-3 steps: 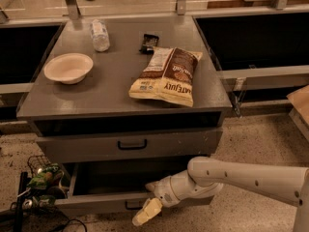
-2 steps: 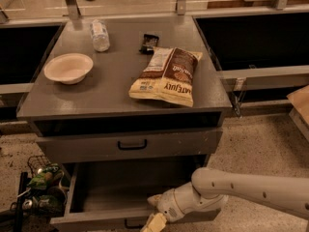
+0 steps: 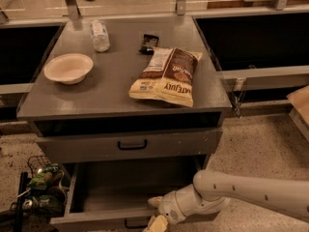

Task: Open middle drawer

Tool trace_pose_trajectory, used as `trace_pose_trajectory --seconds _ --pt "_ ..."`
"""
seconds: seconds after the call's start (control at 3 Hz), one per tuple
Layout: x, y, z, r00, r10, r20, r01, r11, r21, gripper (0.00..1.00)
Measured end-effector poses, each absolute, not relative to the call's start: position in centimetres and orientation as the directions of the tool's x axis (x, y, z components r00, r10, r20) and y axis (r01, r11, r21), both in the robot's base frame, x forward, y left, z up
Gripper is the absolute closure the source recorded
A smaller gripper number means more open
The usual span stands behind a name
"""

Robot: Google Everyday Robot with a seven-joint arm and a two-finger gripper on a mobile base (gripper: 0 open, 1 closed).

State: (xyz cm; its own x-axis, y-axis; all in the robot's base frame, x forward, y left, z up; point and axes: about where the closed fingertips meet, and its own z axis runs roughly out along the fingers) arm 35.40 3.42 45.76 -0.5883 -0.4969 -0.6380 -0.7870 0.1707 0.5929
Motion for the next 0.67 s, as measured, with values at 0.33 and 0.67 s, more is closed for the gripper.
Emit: trace_pose_trajectory --seconds 0.33,0.67 --pt "33.35 2.79 45.43 -0.597 -0.501 -0.626 -0.777 0.168 0.607 0.00" --pt "33.45 2.81 45.57 -0.597 -0.501 -0.626 -0.777 0.168 0.607 0.00"
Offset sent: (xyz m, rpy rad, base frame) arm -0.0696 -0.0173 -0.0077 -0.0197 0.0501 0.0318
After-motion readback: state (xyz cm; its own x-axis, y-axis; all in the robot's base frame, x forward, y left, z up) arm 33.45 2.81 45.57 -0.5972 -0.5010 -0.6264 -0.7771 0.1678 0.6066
